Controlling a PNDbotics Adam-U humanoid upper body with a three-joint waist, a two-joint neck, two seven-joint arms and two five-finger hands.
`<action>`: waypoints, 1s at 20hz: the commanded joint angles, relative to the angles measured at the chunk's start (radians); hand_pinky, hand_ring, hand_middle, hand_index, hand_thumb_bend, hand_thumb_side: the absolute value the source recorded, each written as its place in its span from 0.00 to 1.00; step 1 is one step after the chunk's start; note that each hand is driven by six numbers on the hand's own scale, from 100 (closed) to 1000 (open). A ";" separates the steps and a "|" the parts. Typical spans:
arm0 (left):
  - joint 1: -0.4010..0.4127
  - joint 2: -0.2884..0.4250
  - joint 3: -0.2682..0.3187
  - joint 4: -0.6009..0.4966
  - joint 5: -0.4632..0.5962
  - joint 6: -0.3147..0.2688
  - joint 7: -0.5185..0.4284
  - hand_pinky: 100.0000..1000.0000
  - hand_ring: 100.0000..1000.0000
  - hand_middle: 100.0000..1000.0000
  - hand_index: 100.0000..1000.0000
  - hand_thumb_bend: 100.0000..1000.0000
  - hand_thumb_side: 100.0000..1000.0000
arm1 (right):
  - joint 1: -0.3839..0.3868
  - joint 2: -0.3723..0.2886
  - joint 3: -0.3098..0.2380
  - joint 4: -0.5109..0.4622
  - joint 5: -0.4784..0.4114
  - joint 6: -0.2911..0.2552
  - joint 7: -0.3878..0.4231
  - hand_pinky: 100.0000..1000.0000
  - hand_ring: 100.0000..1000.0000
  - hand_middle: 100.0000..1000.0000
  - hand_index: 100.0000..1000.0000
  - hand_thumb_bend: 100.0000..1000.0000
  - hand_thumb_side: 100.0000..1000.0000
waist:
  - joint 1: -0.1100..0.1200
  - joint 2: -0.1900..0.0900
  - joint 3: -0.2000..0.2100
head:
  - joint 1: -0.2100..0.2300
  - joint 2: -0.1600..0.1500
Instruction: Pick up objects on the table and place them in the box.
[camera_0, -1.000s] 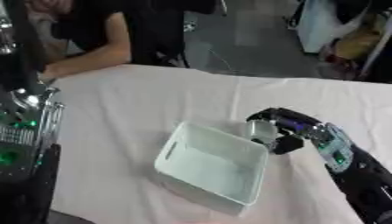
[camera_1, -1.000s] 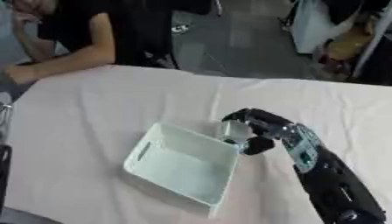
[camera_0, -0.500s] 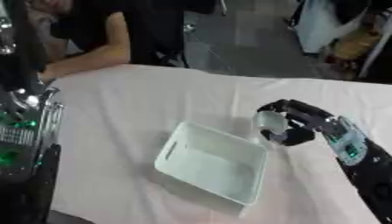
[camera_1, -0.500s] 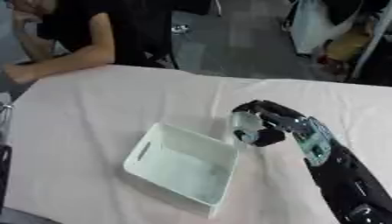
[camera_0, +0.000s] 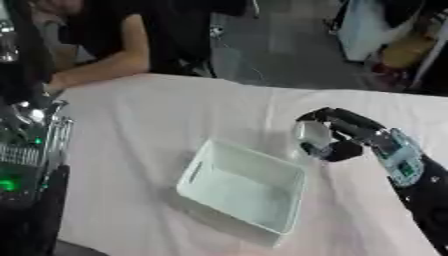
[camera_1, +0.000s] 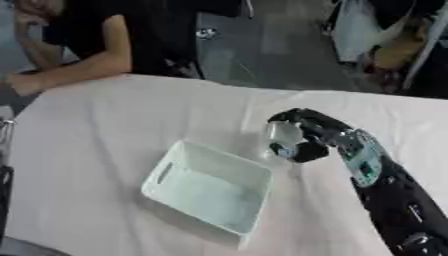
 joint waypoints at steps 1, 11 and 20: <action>-0.008 0.011 0.001 -0.014 -0.003 0.001 0.000 0.53 0.58 0.63 0.76 0.15 0.62 | -0.072 -0.066 -0.002 -0.069 -0.056 0.004 0.012 0.00 0.12 0.15 0.24 0.00 0.00 | -0.001 -0.018 -0.005 | 0.018 -0.013; -0.002 0.016 0.004 -0.014 -0.008 0.004 0.004 0.53 0.58 0.64 0.76 0.15 0.62 | -0.111 -0.103 0.071 -0.266 -0.202 0.029 0.119 0.00 0.12 0.15 0.24 0.00 0.00 | -0.001 -0.025 -0.014 | 0.039 -0.010; -0.007 0.010 -0.003 -0.014 -0.001 0.004 -0.003 0.53 0.58 0.64 0.76 0.15 0.62 | -0.046 0.039 0.151 -0.314 -0.210 0.021 0.207 0.00 0.12 0.15 0.24 0.00 0.00 | 0.003 -0.022 -0.002 | 0.019 -0.012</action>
